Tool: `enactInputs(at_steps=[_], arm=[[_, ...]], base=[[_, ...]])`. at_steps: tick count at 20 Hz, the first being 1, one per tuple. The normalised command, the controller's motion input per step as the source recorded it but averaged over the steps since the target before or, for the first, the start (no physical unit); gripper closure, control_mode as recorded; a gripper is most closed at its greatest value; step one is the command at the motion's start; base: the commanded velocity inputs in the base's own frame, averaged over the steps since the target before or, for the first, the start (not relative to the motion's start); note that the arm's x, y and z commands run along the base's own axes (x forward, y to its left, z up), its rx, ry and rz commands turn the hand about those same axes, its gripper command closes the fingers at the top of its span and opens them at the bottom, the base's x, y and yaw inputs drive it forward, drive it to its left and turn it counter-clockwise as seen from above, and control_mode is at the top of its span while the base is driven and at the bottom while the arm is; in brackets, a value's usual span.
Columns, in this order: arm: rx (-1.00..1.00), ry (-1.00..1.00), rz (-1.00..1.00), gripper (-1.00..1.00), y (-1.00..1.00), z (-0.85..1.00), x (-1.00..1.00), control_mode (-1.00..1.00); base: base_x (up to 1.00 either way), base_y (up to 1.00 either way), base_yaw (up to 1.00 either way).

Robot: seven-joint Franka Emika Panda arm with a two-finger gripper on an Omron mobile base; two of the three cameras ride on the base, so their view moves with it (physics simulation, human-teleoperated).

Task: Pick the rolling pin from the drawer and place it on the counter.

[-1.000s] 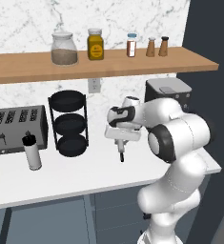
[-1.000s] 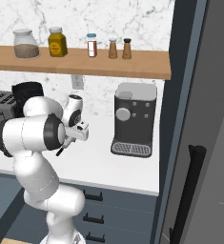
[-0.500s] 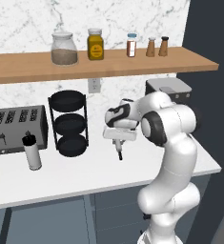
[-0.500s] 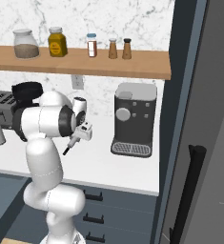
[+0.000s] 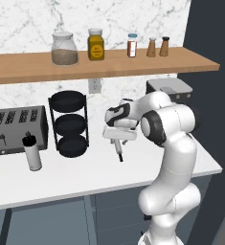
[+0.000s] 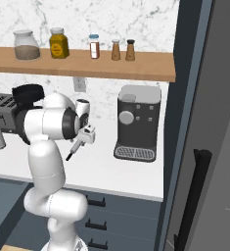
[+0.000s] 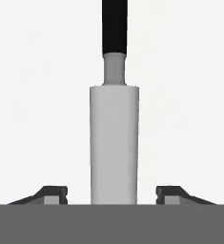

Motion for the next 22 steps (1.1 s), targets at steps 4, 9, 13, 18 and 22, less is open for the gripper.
enactInputs(at_steps=[4, 9, 13, 18, 22], arm=[[0.0, 0.0, 0.0, -1.0, 0.0, 0.59, 0.08, -1.0], [-0.02, -0.01, 0.02, -1.0, 0.11, 1.0, -0.51, -1.0], [-0.1, -0.04, 0.06, -1.0, 0.39, 0.95, -1.0, -1.0], [-0.05, 0.0, 0.07, -1.0, -0.05, 1.0, -0.82, -1.0], [-0.01, 0.0, 0.04, -1.0, -0.74, 0.82, -0.72, -1.0]], base=[[0.0, 0.0, 0.0], [0.0, 0.0, 0.0], [0.0, 0.0, 0.0], [0.0, 0.0, 0.0], [0.0, 0.0, 0.0]])
